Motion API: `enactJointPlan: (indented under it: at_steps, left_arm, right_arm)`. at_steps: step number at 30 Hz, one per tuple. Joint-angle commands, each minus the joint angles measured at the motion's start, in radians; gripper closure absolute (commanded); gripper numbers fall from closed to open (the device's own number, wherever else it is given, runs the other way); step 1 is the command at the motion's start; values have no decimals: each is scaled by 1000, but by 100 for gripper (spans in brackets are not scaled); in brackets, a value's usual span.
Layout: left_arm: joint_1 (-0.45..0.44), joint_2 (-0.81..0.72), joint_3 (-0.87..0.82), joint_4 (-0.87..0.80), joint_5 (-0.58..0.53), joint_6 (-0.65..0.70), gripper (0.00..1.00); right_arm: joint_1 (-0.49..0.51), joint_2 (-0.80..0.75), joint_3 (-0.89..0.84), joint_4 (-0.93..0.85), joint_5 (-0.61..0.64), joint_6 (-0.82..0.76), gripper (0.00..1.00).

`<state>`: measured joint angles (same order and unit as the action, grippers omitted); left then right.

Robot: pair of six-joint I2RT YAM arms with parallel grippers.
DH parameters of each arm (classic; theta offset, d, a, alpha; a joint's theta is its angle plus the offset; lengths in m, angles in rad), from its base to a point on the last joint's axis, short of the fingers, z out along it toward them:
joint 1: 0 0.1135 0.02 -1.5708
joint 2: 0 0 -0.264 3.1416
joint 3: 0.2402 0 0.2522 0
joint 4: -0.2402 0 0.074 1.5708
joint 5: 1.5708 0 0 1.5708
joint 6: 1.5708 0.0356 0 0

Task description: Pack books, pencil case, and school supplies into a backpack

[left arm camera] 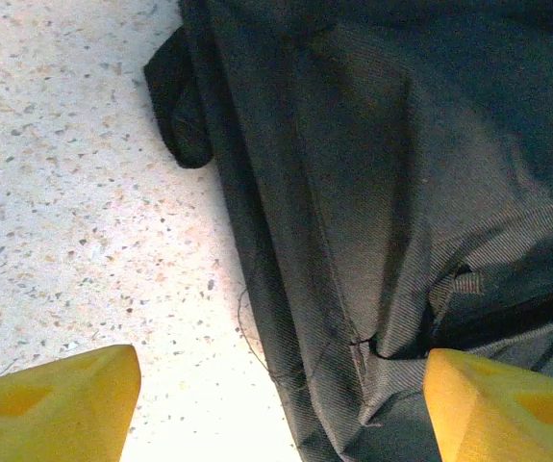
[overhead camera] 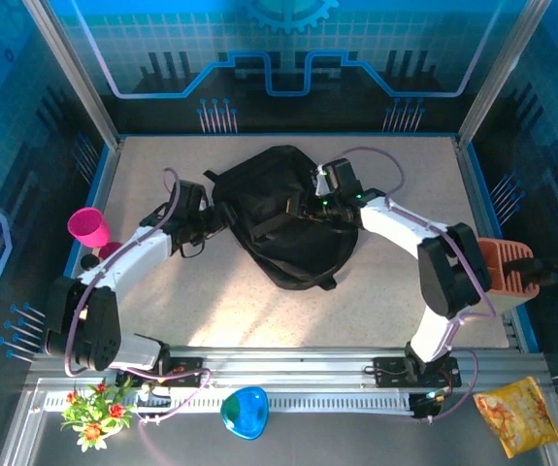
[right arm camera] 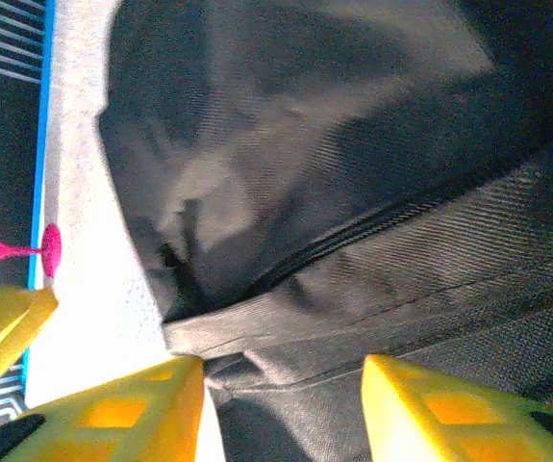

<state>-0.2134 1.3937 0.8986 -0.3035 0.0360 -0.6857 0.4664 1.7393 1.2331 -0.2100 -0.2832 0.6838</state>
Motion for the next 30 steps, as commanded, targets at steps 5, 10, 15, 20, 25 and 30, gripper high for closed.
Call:
enactJointPlan:
  at_steps: [5,10,15,20,25,30]
  left_arm:
    - [45,-30,-36,38,64,-70,19]
    - [95,-52,-74,33,73,-100,17]
    - [133,-79,-103,28,84,-109,15]
    - [140,-92,-114,18,88,-100,12]
    - [141,-93,-114,14,91,-91,11]
    - [141,-93,-116,15,94,-89,10]
  right_arm:
    - [126,39,186,-259,158,-310,44]
    - [215,176,394,-399,202,-461,43]
    - [237,307,546,-457,220,-460,43]
    - [244,395,625,-462,215,-425,46]
    - [259,462,673,-482,195,-446,48]
    - [262,494,678,-496,168,-540,47]
